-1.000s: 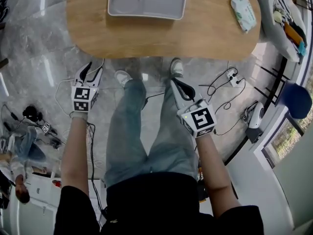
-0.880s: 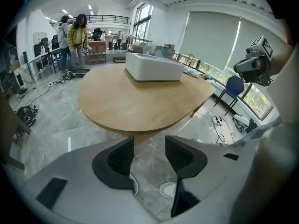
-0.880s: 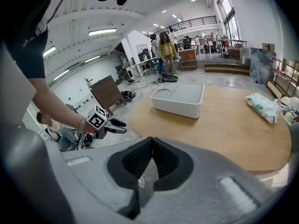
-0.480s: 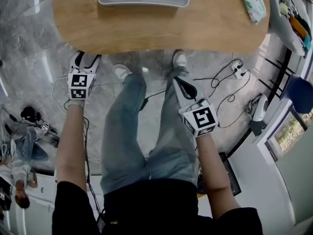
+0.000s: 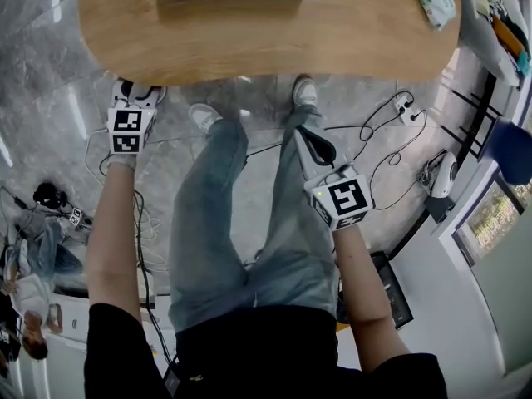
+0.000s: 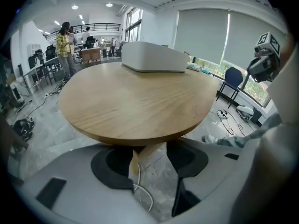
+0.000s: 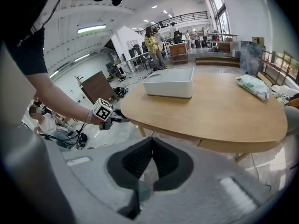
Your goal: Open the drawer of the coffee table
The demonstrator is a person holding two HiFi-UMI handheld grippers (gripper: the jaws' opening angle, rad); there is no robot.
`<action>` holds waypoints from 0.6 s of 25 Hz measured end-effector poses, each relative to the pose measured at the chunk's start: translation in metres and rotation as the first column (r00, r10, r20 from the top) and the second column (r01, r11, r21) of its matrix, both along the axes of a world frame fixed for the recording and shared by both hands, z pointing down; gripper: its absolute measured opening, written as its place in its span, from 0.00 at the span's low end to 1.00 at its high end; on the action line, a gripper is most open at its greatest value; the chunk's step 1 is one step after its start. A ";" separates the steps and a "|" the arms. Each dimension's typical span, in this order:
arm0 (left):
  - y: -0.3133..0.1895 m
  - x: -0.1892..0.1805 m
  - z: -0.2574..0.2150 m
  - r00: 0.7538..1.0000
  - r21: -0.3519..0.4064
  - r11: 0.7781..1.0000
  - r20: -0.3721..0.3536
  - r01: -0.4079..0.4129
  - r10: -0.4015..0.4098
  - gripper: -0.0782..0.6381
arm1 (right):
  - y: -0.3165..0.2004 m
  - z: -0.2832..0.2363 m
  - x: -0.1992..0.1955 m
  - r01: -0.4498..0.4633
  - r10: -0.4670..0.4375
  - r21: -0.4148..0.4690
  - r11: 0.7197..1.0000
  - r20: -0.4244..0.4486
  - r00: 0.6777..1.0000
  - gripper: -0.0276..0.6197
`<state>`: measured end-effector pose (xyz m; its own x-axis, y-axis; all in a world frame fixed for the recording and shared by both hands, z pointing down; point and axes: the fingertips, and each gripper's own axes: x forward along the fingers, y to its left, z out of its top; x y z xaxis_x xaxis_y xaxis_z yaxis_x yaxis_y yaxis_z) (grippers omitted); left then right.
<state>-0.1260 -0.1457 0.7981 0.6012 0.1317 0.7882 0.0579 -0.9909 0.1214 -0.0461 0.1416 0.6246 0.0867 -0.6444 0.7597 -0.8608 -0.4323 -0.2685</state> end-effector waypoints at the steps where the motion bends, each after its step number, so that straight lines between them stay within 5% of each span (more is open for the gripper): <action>1: -0.001 -0.001 0.000 1.000 0.003 1.000 0.003 -0.003 0.003 0.41 | 0.000 0.000 -0.001 0.001 -0.001 0.000 1.000 0.000 1.000 0.04; 15: -0.005 -0.008 -0.002 0.998 0.092 0.993 0.010 -0.068 0.067 0.34 | 0.006 0.011 -0.006 0.006 -0.006 -0.012 1.000 0.008 1.000 0.04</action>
